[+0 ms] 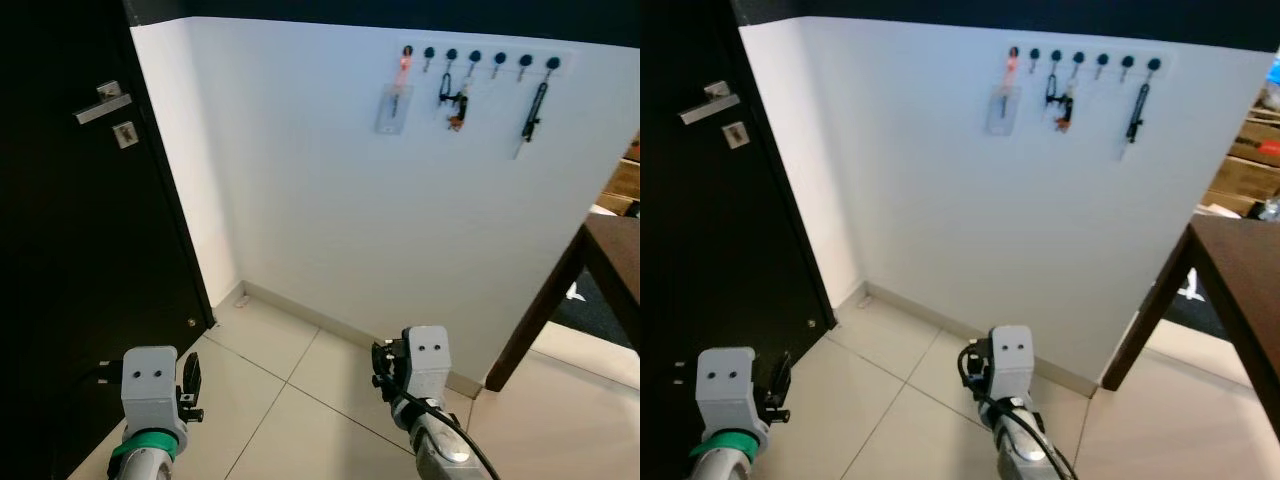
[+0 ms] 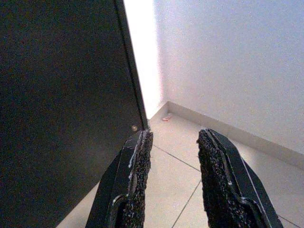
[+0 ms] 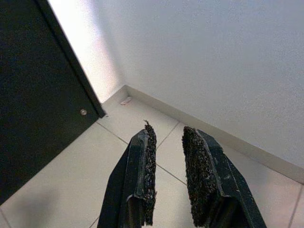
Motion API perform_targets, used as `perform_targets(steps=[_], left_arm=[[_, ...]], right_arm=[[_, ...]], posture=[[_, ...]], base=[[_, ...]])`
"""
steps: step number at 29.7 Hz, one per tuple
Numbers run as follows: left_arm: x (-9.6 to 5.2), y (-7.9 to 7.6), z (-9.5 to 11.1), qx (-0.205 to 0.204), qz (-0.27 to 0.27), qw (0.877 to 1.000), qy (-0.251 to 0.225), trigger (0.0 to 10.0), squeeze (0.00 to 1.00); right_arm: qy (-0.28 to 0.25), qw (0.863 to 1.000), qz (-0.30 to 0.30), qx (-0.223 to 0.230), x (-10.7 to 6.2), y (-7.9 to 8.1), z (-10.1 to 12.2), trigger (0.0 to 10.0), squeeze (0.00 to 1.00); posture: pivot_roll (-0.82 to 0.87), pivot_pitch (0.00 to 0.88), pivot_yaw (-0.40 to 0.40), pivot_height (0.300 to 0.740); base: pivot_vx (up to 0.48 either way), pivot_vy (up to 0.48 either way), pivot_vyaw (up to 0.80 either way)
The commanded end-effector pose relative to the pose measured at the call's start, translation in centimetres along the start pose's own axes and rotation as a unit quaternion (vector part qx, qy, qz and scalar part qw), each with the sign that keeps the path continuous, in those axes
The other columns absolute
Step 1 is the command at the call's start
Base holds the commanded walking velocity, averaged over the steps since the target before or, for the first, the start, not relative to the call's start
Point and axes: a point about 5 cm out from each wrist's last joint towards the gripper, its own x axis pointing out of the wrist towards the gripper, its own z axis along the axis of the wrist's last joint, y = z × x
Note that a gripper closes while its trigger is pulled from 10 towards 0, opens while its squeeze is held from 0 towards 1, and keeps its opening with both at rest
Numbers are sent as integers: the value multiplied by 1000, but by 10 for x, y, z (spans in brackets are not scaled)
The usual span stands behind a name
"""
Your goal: Hang keys on a hook
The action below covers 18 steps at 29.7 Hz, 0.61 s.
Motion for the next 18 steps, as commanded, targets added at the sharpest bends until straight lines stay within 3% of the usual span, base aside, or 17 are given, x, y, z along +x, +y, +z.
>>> perform_targets(steps=[1,11,14,18], left_arm=[[-2,3,-6,0,8,1000,13,10000,0],[-3,4,-6,1,19,1000,14,10000,0],[-5,9,-5,5,37,999,9,10000,0],[-5,11,-4,5,43,999,8,10000,0]], right_arm=[[10,1000,5,6,-1,2,-4,10000,0],[14,999,30,-16,-1,8,-5,10000,0],[5,996,73,-57,-1,18,-3,10000,0],[3,995,83,-63,-1,19,-2,10000,0]], posture=[[-166,40,122,740],[-160,34,110,740],[-144,17,64,740],[-136,14,54,740]], base=[[0,0,0],[0,0,0],[0,0,715],[0,0,800]])
